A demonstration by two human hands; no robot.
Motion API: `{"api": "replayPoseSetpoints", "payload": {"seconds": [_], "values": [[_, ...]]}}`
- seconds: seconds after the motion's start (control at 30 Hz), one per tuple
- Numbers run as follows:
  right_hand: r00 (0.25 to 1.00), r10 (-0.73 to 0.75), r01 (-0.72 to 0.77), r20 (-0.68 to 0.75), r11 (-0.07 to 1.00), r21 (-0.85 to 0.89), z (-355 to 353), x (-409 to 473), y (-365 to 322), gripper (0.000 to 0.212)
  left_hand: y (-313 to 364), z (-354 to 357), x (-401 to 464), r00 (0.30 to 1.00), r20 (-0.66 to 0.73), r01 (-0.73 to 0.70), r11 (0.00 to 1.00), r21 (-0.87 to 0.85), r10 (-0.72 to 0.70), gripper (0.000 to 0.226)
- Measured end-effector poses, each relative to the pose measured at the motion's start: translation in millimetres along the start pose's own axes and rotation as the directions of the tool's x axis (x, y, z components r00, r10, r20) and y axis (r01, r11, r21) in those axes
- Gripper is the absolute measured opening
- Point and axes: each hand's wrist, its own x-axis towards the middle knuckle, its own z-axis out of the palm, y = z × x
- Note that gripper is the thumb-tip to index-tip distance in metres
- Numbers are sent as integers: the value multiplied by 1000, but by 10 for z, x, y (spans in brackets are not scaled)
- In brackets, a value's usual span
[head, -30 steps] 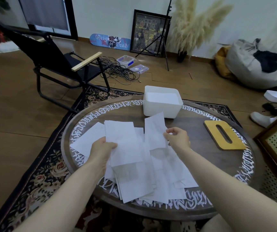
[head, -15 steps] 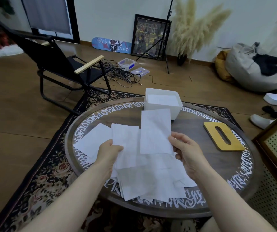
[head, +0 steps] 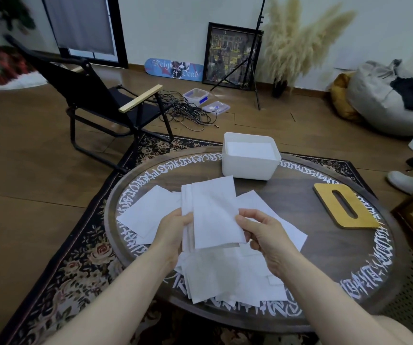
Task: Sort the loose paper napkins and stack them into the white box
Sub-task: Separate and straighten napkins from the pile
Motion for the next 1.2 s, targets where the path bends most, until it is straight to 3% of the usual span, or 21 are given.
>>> {"api": "replayPoseSetpoints", "payload": {"seconds": [0.17,0.37,0.5,0.6,0.7,0.77,0.83,0.97,1.07,1.2], "values": [[1000,-11,10,-20,999,-38,-20,13,16,7,-3,12,-8,1000,11,-12,1000,-8,12,19],[999,-33,33,-2,995,-98,-57,-24,-11,6,-9,41,-51,994,53,-97,991,98,92,19],[993,-116,118,24,954,-276,-180,-4,-29,27,25,24,-75,989,97,-130,977,168,115,27],[984,-174,175,33,917,-358,-300,46,-44,43,74,-7,-86,969,237,-135,948,290,65,31],[980,-48,116,195,929,-352,-393,105,-40,53,78,-17,-94,912,408,-142,903,406,-40,44],[951,64,50,301,933,-356,-425,122,-18,69,59,-13,-108,857,503,-151,879,452,-111,46],[911,151,1,383,930,-368,-449,127,-17,71,47,-15,-119,817,553,-149,866,477,-164,45],[856,220,-2,467,906,-424,-492,94,-55,47,65,-34,-118,813,544,-125,853,507,-204,46],[901,199,-20,385,907,-422,-505,96,-32,36,85,-51,-92,861,477,-108,850,515,-179,41],[971,70,1,228,954,-298,-477,85,-4,22,61,-49,-23,965,257,-60,907,416,-54,30]]}}
